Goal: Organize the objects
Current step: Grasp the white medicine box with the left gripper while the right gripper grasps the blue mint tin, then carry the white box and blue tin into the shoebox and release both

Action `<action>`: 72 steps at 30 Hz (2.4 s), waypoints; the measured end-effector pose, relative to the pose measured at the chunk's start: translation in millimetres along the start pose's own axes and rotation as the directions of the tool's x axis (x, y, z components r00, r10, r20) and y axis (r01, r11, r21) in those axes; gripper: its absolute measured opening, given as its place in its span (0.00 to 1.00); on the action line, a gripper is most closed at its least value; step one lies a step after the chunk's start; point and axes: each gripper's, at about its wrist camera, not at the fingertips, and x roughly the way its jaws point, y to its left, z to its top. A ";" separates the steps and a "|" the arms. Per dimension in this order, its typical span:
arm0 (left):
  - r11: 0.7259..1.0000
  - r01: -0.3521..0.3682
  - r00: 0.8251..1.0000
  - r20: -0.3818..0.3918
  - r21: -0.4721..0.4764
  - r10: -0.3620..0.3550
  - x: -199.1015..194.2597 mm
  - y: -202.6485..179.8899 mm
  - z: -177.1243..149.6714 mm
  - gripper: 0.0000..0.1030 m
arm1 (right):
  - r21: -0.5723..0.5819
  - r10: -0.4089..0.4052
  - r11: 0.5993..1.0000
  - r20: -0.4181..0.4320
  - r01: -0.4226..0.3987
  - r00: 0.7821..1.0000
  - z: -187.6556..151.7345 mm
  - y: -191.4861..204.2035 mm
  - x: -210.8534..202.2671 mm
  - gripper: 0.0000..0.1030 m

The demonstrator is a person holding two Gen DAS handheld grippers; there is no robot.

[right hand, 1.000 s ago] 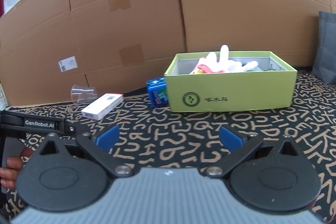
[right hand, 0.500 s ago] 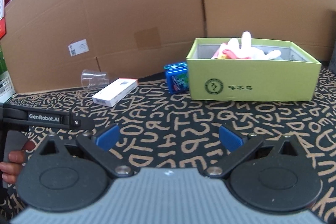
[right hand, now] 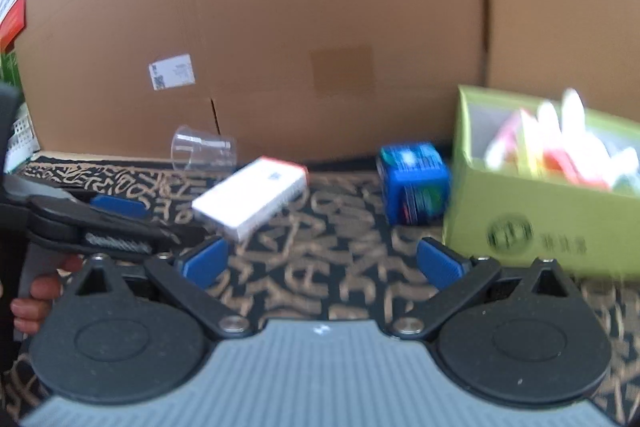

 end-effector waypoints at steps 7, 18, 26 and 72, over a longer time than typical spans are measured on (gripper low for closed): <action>0.996 0.007 1.000 -0.019 0.087 -0.005 37.8 -9.9 15.0 0.84 | -0.152 -0.051 0.987 0.028 0.055 0.998 45.5 9.8 46.8 0.94; 0.997 0.015 0.999 -0.032 0.075 -0.013 63.9 -8.9 22.4 0.84 | -0.264 -0.312 0.922 -0.067 0.285 0.948 43.9 -10.8 106.2 0.89; 0.995 0.029 1.000 -0.009 0.098 -0.029 61.1 -4.9 19.0 0.67 | -0.507 -0.431 0.800 -0.115 0.320 0.895 30.8 4.0 142.3 0.67; 0.943 0.289 0.953 0.047 0.168 -0.300 -70.7 -81.2 -0.2 0.67 | 0.032 -0.034 0.999 -0.023 0.034 0.999 -40.9 -36.6 -98.8 0.54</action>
